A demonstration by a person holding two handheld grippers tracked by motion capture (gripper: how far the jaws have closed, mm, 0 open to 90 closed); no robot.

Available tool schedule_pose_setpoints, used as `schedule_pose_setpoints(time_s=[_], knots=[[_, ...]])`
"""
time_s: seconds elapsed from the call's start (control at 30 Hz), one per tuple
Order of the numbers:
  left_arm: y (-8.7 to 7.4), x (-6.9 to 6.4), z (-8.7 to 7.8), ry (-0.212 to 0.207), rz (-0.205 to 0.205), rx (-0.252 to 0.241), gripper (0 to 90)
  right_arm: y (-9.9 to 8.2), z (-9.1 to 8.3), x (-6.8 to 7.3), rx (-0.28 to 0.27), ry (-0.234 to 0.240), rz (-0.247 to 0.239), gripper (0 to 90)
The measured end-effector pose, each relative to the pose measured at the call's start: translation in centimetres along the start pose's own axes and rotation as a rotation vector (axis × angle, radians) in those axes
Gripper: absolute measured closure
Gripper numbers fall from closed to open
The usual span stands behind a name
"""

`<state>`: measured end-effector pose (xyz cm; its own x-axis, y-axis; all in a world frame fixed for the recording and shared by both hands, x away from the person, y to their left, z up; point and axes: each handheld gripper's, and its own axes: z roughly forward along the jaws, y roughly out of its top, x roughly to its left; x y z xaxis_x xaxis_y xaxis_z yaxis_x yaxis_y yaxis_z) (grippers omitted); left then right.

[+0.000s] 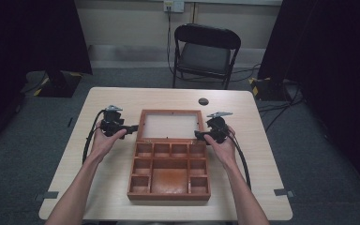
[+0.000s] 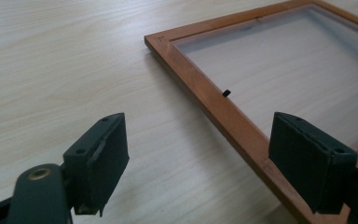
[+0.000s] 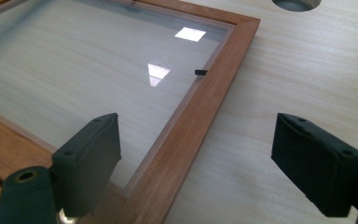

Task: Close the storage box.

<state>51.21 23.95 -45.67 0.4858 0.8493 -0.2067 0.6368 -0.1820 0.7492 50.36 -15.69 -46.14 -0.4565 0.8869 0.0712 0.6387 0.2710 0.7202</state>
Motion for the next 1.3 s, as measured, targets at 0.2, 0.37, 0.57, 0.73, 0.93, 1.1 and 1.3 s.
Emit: schedule_pose_setpoints(time_s=[0.2, 0.37, 0.57, 0.73, 0.93, 1.1, 1.3], knots=[[-0.1, -0.5, 0.9, 0.025, 0.011, 0.047, 21.4, 0.2, 0.5, 0.0, 0.005, 0.018, 0.033, 14.0], [-0.3, -0.8, 1.4, 0.033, 0.015, 0.057, 20.4, 0.2, 0.8, -0.2, 0.008, 0.035, 0.061, 13.7], [0.0, -1.0, 1.7, 0.004, 0.008, 0.073, 20.1, 0.3, 1.5, -0.7, 0.016, 0.082, 0.105, 12.7], [0.0, -1.2, 2.1, -0.016, 0.002, 0.098, 18.0, 0.4, 1.8, -0.5, 0.010, 0.110, 0.101, 13.0], [0.0, -1.3, 2.3, -0.023, 0.003, 0.108, 17.5, 0.4, 2.5, -0.7, 0.016, 0.151, 0.163, 12.7], [0.0, -1.1, 2.4, -0.037, -0.026, 0.113, 16.8, 0.5, 3.1, -0.9, 0.015, 0.195, 0.177, 12.7], [0.0, -1.0, 2.7, -0.057, -0.044, 0.105, 19.1, 0.6, 4.0, -1.0, 0.028, 0.252, 0.235, 12.1]])
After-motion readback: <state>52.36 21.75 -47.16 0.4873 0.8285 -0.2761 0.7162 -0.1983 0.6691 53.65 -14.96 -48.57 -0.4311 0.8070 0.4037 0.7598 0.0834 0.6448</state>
